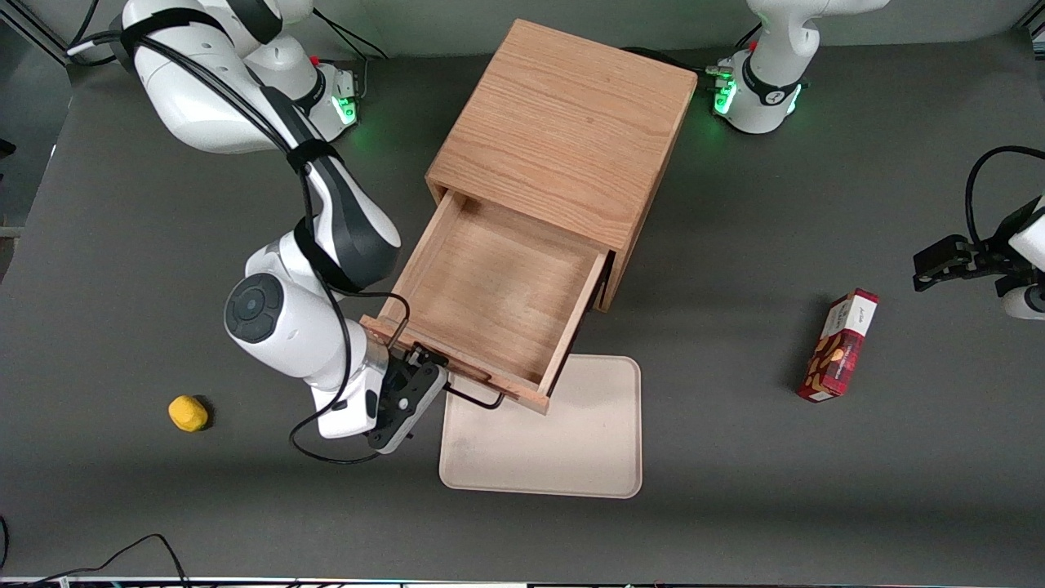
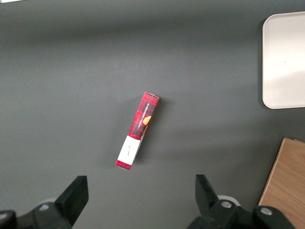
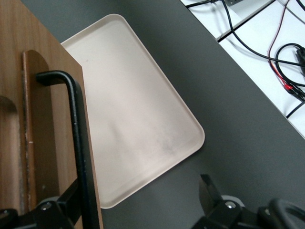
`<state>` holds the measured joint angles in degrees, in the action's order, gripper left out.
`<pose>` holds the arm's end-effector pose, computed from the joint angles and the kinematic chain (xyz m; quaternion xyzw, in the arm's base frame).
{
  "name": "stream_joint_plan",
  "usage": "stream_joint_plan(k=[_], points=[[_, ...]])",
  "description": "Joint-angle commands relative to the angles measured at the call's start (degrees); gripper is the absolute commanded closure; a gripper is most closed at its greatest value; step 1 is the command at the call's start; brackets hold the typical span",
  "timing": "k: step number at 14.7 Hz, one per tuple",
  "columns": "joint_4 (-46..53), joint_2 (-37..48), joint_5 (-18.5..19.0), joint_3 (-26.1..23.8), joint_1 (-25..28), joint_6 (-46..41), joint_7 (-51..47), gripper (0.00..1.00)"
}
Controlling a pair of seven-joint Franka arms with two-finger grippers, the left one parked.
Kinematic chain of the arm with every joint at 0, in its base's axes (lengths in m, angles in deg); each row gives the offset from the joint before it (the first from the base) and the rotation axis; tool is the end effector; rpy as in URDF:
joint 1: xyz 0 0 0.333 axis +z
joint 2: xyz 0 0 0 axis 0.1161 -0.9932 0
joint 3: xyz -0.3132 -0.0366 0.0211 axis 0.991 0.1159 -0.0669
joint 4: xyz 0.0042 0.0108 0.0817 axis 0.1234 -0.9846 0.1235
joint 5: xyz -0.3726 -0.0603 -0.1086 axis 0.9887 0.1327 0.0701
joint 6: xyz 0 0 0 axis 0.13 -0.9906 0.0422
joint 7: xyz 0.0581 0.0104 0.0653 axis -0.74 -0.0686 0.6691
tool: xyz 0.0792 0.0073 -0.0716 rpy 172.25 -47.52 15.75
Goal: Open upper drawer
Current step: 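Keep pulling the drawer out fully with the right gripper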
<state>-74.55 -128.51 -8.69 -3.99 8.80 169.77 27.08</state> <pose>0.7121 0.3078 0.3903 -0.8876 -0.4310 -0.1371 0.0872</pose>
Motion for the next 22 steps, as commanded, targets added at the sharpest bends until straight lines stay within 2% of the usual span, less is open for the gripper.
stream_joint_plan(k=[1,5,9,10,12,15,22], points=[[2.5,-1.9,0.8,0.8,-0.4,5.4,-0.3,0.00],[2.3,-1.8,0.1,0.6,-0.6,5.4,-1.0,0.00],[1.6,-1.3,-6.1,0.1,-0.5,5.4,-2.1,0.00],[1.5,-1.2,-6.5,0.0,-0.1,5.4,-3.8,0.00],[1.4,-0.8,-6.6,-0.3,0.4,5.1,-8.9,0.00],[0.4,-0.3,-6.6,-4.4,-0.7,5.0,-14.1,0.00],[-1.7,1.6,-6.7,-6.5,-0.7,4.9,-23.6,0.00]])
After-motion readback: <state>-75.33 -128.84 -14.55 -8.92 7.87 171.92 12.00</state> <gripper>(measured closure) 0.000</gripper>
